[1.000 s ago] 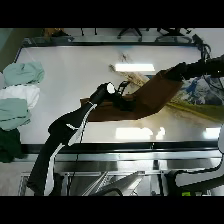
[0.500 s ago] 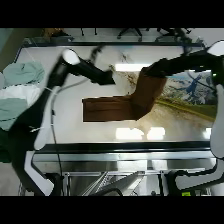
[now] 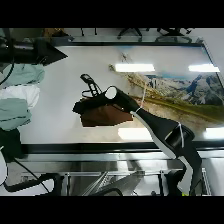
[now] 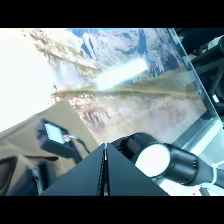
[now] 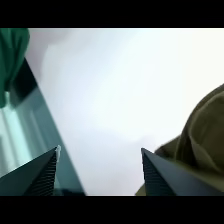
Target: Fold the shirts.
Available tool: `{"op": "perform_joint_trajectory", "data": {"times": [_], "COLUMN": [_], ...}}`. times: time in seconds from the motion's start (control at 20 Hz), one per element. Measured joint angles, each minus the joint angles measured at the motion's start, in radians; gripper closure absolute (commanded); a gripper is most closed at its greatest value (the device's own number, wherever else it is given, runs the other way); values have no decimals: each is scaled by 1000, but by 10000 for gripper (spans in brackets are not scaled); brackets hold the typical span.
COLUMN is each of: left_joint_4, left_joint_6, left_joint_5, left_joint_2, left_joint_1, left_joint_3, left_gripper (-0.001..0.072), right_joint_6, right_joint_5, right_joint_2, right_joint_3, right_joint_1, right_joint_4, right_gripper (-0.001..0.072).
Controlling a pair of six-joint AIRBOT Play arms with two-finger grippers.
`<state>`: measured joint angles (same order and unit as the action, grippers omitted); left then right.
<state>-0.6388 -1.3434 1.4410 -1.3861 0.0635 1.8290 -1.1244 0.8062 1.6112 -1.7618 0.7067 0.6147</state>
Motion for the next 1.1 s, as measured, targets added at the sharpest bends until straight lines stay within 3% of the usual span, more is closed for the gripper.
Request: {"op": "perform_joint_trajectory", "data": {"times": [0.15,0.4,0.5,0.6,0.85,1.1], "left_joint_4": [8,9,10,12,13,13], "left_joint_6": [36,67,72,75,77,80], "left_joint_5": [2,10,15,22,26,26], "left_joint_2": [65,109,114,117,120,120], "left_joint_1": [16,24,25,25,25,25], "left_joint_3": [-102,-200,-214,-222,-229,-229], "left_gripper": [696,696,696,696,696,696], "right_joint_6": [-40,-173,-210,-231,-233,-169], "right_joint_5": [9,254,349,430,476,470], "right_joint_2": [-17,-145,-181,-196,-159,-59], "right_joint_3": [0,0,3,30,154,200], "right_joint_1": [-31,-296,-418,-509,-589,-577], "right_joint_4": [84,237,291,333,360,261], "right_gripper": [129,127,33,24,25,25]}}
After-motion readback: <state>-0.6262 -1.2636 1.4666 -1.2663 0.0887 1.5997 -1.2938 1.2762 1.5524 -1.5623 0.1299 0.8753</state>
